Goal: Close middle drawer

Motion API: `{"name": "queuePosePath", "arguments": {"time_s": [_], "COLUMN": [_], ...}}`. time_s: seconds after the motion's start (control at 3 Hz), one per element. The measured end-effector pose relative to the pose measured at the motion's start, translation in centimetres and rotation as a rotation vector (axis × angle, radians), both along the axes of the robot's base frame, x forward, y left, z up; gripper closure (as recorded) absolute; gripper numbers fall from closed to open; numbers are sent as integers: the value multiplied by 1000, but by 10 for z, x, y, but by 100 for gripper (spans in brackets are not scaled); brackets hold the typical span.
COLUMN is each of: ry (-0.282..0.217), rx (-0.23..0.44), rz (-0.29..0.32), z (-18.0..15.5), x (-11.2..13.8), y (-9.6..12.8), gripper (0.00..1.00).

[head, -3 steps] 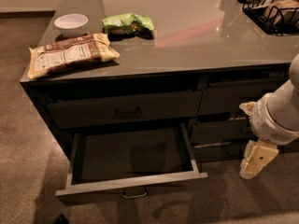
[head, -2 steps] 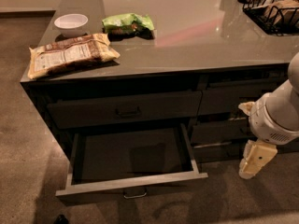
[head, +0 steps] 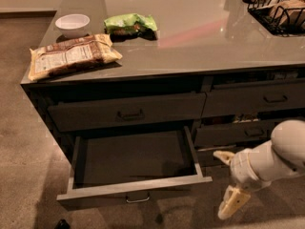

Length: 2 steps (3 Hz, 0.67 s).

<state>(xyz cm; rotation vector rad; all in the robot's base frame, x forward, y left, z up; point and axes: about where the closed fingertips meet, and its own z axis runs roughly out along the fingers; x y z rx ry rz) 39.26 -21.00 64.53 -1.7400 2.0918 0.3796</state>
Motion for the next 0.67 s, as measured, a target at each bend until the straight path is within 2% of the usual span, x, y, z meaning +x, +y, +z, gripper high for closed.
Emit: {"name": "queuePosePath", "arguments": {"time_s": [0.33,0.67], "ry": [58,125], "rx": [49,93], "rz": [57,153], "z": [-39,-73], "x": [-8,-19], "y": [11,35], "gripper": [0,0]}}
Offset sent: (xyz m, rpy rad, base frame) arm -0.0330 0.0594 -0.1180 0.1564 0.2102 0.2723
